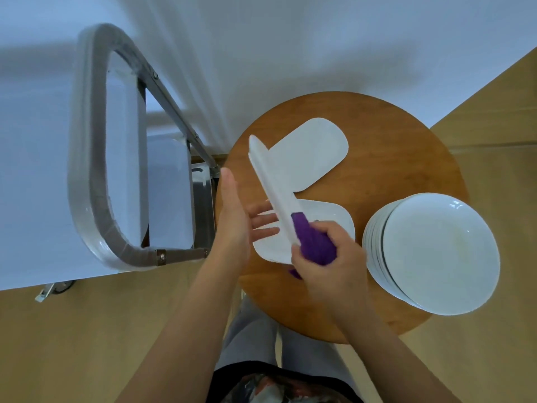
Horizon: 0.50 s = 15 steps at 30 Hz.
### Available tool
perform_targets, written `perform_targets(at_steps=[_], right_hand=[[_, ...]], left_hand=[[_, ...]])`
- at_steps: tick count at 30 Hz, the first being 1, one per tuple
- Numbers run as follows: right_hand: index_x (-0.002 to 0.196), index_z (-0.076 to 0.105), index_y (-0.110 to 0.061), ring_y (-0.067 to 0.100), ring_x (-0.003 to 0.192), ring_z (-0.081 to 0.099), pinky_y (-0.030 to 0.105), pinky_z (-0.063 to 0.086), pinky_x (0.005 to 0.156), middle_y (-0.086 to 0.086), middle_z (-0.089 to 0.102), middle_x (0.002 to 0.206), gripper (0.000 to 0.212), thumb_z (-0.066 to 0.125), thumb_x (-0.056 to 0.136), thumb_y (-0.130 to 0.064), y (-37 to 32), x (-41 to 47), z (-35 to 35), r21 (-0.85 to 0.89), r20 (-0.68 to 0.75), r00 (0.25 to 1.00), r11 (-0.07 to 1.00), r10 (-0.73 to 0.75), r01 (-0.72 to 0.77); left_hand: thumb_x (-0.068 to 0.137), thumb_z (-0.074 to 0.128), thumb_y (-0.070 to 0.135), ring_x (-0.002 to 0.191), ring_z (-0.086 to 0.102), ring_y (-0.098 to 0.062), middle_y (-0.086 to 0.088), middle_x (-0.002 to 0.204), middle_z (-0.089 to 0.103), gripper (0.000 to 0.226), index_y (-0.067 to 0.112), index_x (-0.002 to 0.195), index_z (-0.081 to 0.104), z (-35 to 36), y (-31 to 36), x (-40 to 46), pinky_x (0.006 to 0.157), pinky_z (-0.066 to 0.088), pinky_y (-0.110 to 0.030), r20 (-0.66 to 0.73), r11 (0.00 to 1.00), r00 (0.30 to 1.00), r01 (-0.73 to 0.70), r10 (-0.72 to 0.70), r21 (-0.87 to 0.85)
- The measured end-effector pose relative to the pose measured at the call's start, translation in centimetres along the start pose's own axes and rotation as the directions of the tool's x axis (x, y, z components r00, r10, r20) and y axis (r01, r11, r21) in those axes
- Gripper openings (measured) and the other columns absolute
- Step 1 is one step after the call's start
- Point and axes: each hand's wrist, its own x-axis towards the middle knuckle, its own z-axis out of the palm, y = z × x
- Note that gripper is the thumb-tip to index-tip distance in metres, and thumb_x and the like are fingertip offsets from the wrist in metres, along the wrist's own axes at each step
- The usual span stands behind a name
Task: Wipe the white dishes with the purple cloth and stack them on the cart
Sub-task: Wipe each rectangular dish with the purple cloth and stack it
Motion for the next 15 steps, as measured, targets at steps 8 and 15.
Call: perform_targets(at_steps=[8, 15], right_hand=[[0.108, 0.06, -0.019, 0.021, 0.088, 0.069, 0.032, 0.056, 0.066, 0.002, 0.071, 0.097, 0.049, 0.071, 0.061, -0.009, 1.2, 2.4, -1.9, 0.757, 0.296, 0.865, 0.453, 0.404, -0.47], [0.117, 0.058, -0.022, 0.026, 0.096, 0.065, 0.035, 0.055, 0.07, 0.007, 0.066, 0.106, 0.041, 0.069, 0.079, -0.017, 3.4, 1.8, -3.5, 0.534, 0.123, 0.778, 0.619, 0.616, -0.575]], left_hand=[[0.069, 0.072, 0.043, 0.114, 0.06, -0.028, -0.009, 0.127, 0.061, 0.077, 0.014, 0.136, 0.046, -1.3, -3.6, -0.2, 0.091, 0.052, -0.045, 0.293, 0.97, 0.952, 0.145, -0.083, -0.197], [0.067, 0.076, 0.011, 0.107, 0.065, -0.021, -0.002, 0.118, 0.068, 0.067, 0.017, 0.129, 0.053, -2.8, -3.1, 0.6, 0.074, 0.057, -0.03, 0.335, 0.978, 0.929, -0.1, 0.157, -0.181]])
